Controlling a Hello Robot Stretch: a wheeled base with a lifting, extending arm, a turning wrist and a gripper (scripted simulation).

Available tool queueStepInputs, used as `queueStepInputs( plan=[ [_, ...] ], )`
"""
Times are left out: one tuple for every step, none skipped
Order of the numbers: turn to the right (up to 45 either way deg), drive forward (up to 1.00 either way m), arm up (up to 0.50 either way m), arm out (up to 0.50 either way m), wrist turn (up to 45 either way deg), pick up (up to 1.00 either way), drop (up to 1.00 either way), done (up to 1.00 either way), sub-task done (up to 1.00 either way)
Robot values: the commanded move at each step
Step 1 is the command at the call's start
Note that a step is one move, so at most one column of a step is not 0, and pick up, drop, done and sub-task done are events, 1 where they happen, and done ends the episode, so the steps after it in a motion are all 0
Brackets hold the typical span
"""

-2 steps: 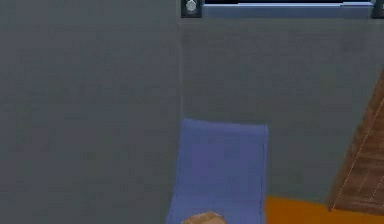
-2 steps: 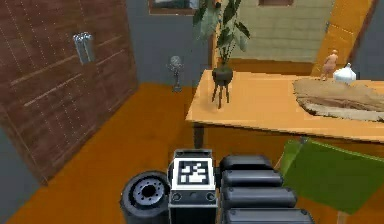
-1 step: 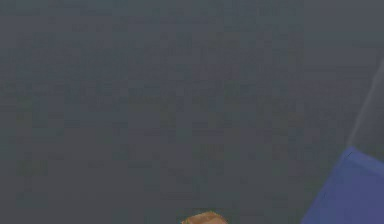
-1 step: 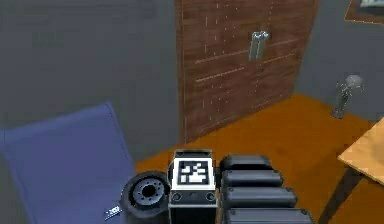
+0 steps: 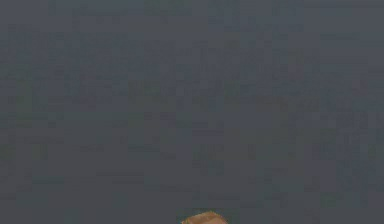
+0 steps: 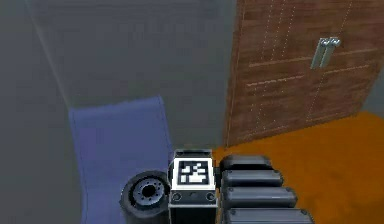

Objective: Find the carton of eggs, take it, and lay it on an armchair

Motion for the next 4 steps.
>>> queueStepInputs(
  plan=[
    [0.0,0.0,0.0,0.46,0.0,0.0,0.0,0.0,0.0],
    [0.0,0.0,0.0,0.0,39.0,0.0,0.0,0.0,0.0],
    [0.0,0.0,-0.4,0.0,0.0,0.0,0.0,0.0,0.0],
    [0.0,0.0,-0.32,0.0,0.0,0.0,0.0,0.0,0.0]
  ],
)
